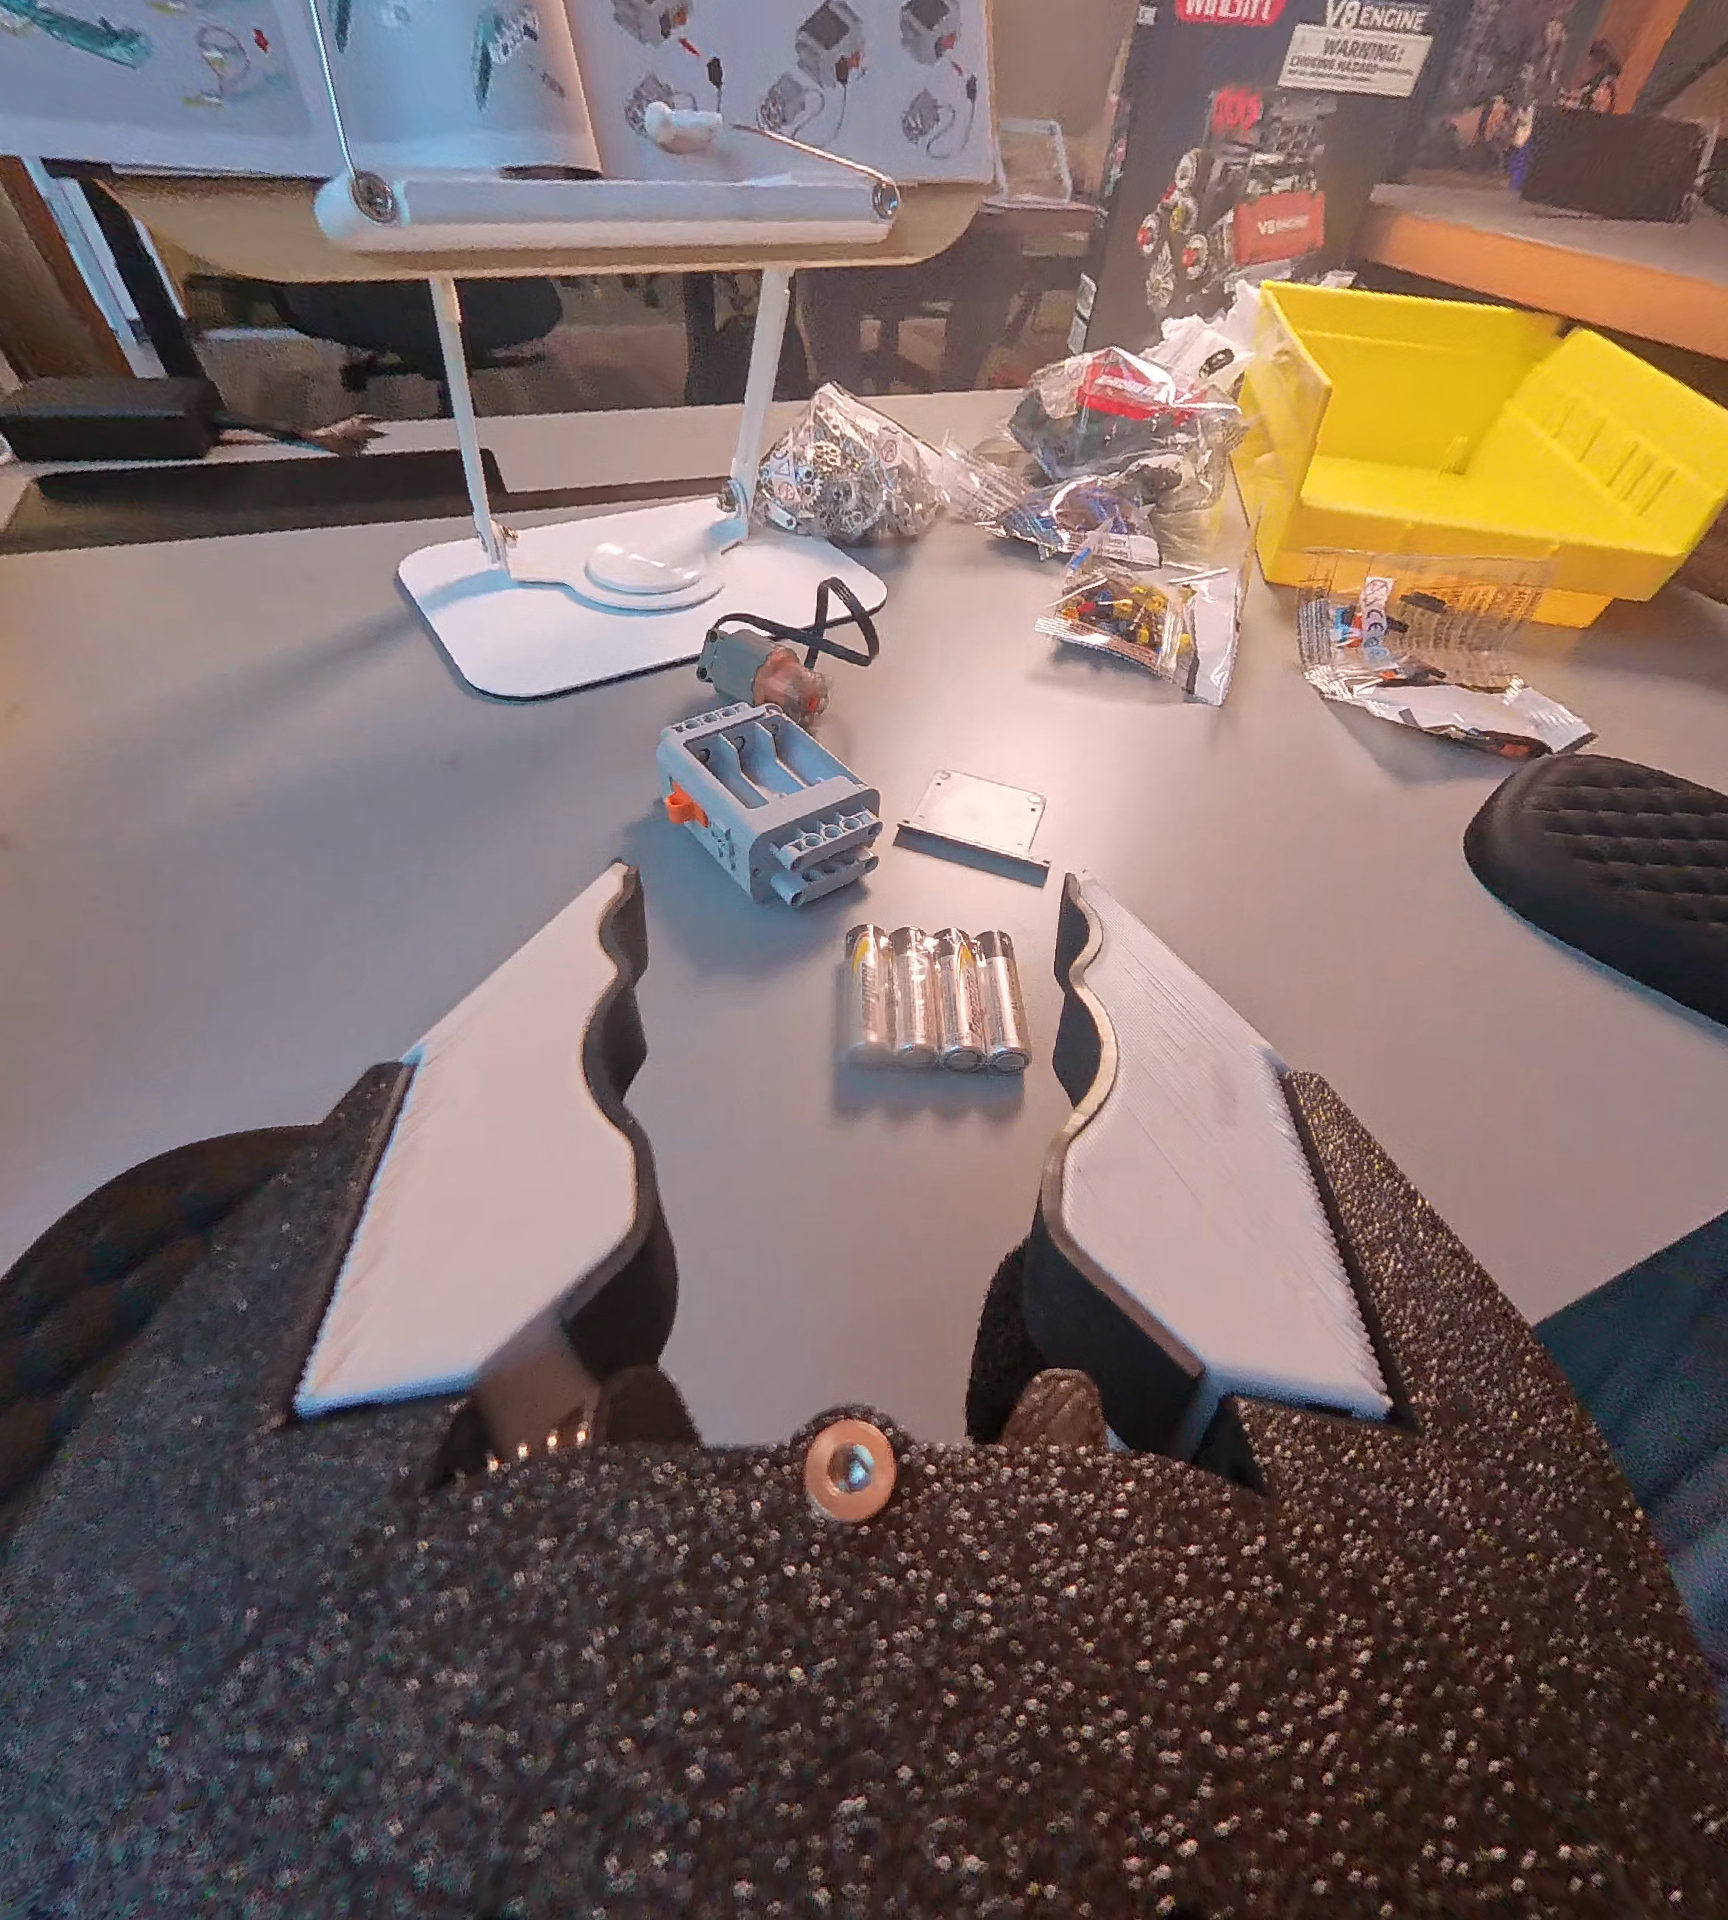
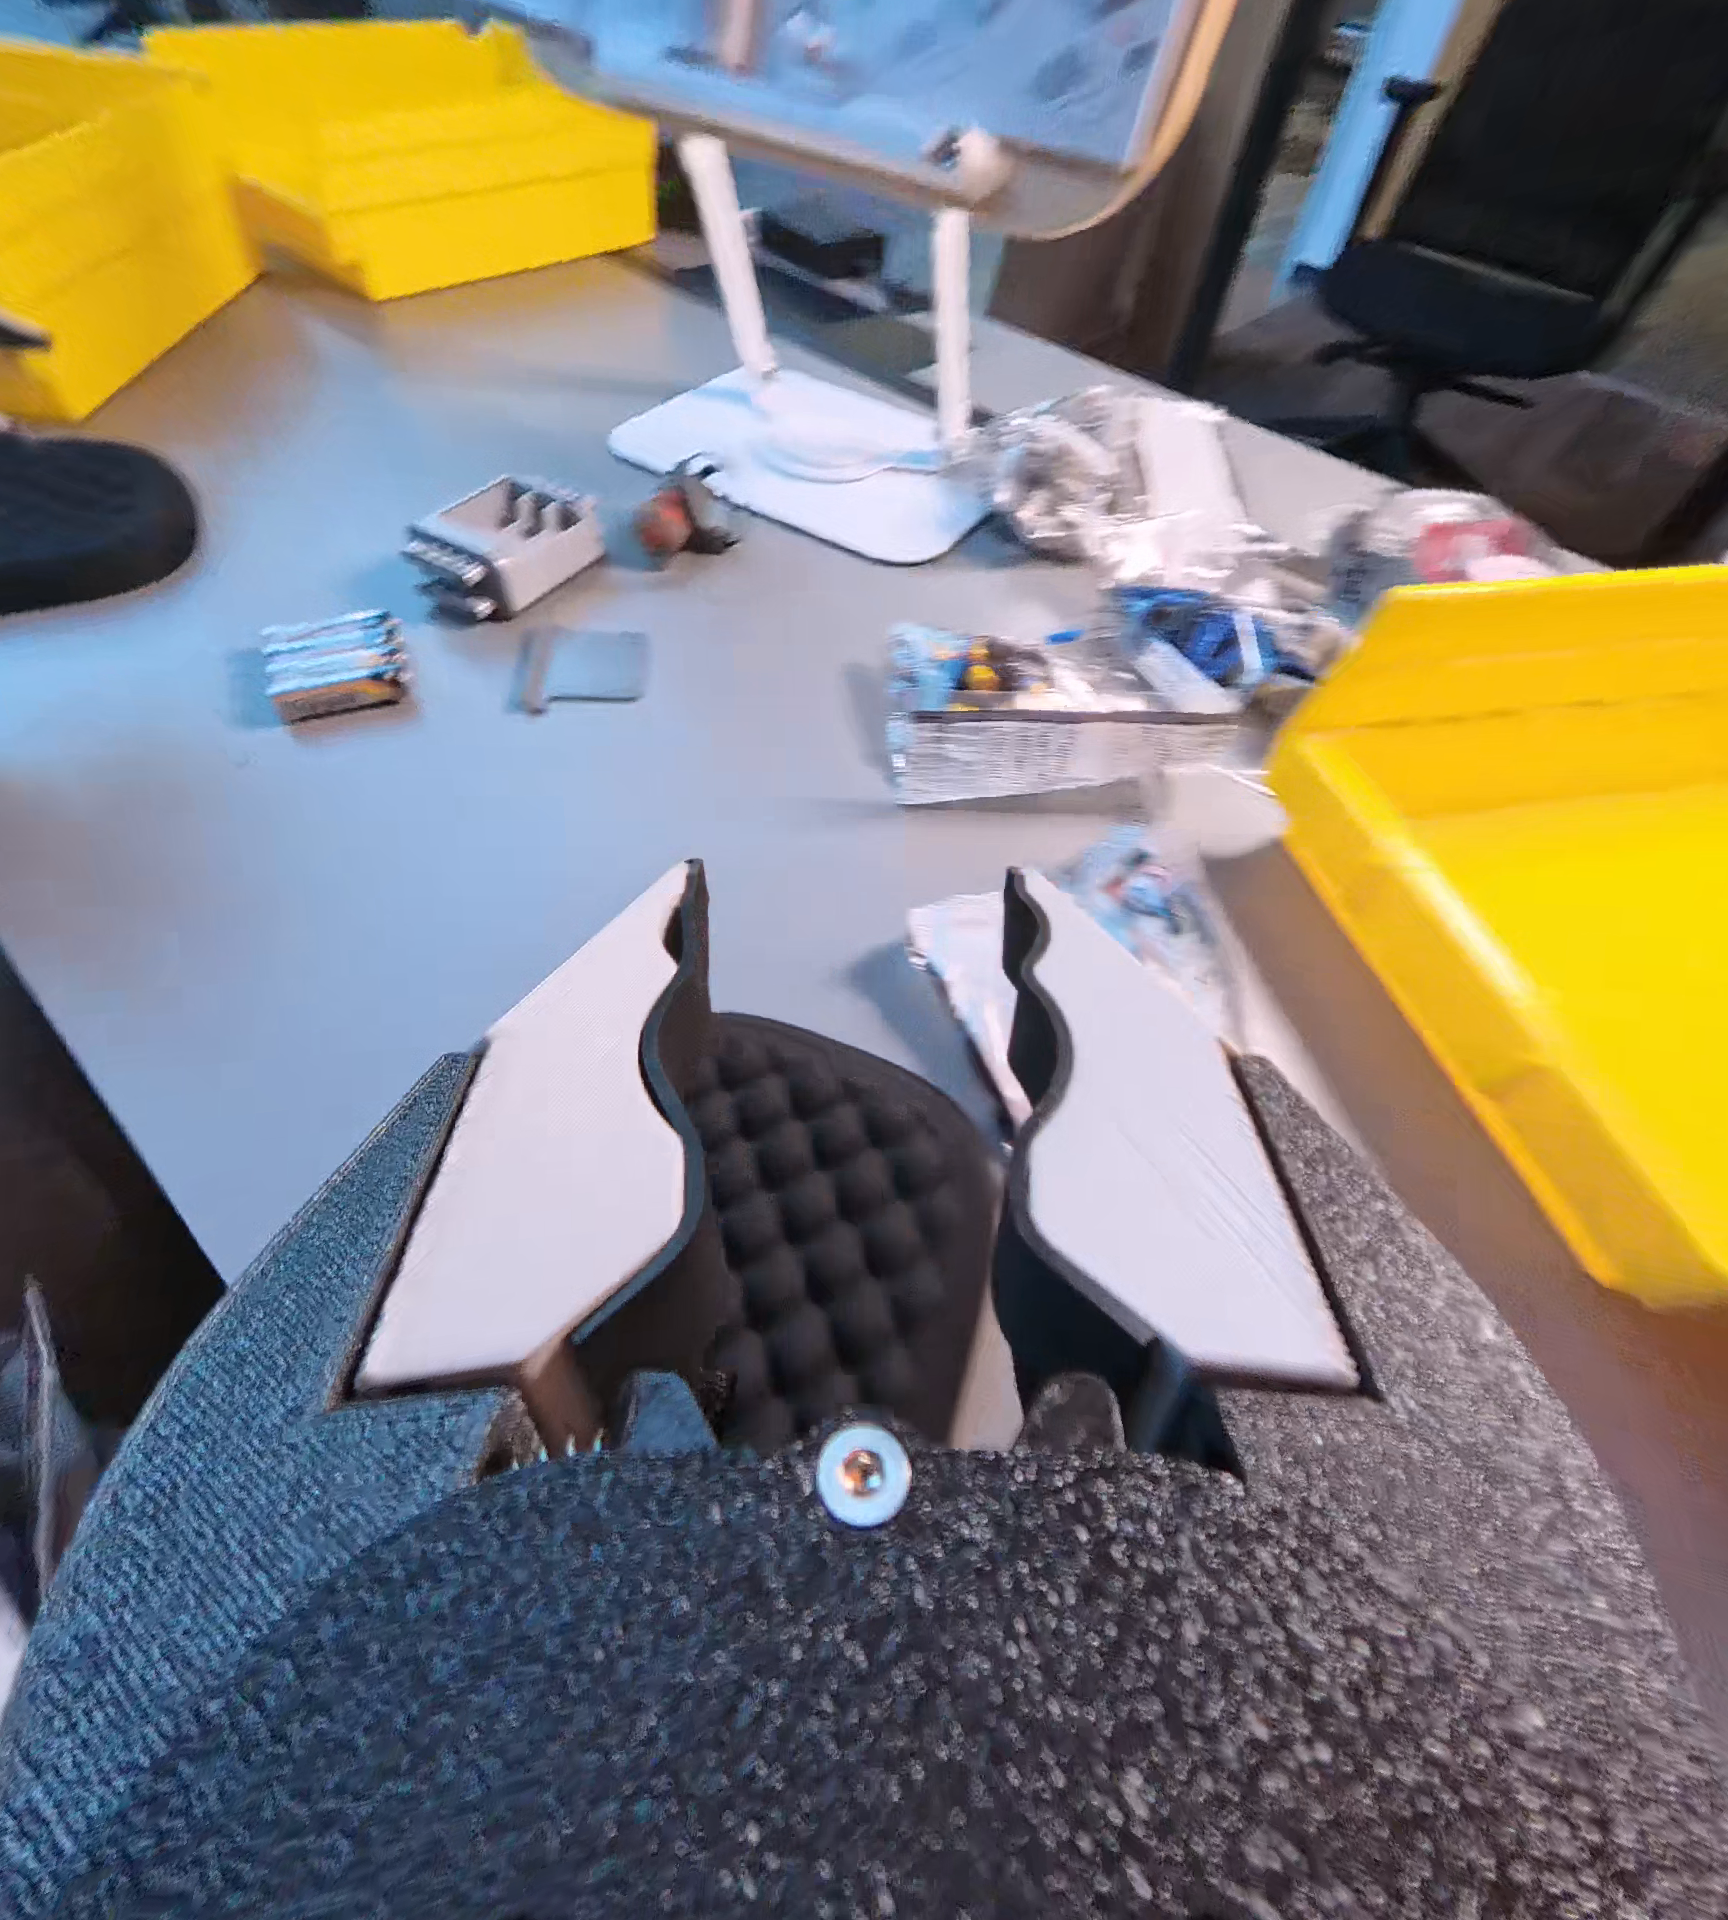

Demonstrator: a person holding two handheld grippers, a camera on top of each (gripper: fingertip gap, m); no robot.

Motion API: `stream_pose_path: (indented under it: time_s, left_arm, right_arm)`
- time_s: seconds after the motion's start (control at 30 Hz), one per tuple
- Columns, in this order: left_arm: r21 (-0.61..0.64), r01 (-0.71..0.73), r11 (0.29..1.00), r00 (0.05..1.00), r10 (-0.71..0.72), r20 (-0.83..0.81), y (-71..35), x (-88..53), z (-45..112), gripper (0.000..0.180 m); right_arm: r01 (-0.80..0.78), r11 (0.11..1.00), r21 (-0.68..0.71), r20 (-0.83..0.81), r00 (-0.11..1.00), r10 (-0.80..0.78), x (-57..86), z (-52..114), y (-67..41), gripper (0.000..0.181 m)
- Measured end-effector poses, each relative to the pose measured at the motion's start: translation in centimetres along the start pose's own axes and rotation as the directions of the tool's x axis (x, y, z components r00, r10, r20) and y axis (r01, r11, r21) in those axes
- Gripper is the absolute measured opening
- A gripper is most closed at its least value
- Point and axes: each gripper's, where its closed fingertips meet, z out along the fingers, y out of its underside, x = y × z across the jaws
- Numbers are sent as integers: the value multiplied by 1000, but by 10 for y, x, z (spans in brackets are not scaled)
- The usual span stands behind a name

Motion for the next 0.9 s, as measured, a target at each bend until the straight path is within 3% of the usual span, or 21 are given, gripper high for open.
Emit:
stream_pose_path:
  time_s: [0.2, 0.37, 0.5, 0.63, 0.73, 0.77, 0.8, 0.9]
  left_arm:
    - [-160, -2, 987, 1000, 0, -11, 25, 17, 5, 75]
    - [-224, 4, 975, 999, 4, 35, 43, 22, 14, 75]
    - [-195, -21, 981, 999, 28, 32, 39, 14, 15, 73]
    - [-179, -5, 984, 1000, 1, -24, 42, -1, 14, 70]
    - [-182, -15, 983, 995, -3, -98, 47, -10, 13, 69]
    - [-181, -9, 983, 991, -15, -134, 46, -12, 14, 68]
    - [-187, 2, 982, 984, -35, -174, 45, -13, 16, 67]
    - [-230, 79, 970, 941, -149, -303, 39, -8, 22, 66]
  right_arm:
    - [170, 985, -34, 277, 948, -154, -86, 73, 2, 59]
    - [223, 973, -51, 485, 858, -172, -154, 112, -12, 67]
    - [308, 945, -112, 502, 838, -214, -191, 145, -7, 69]
    - [256, 940, -224, 509, 853, -111, -221, 181, 6, 74]
    - [290, 913, -288, 457, 879, -135, -223, 208, 18, 79]
    - [313, 901, -301, 458, 876, -152, -224, 212, 21, 76]
    - [294, 906, -305, 458, 879, -131, -225, 213, 18, 58]
    - [332, 889, -316, 473, 867, -156, -222, 208, 20, 52]
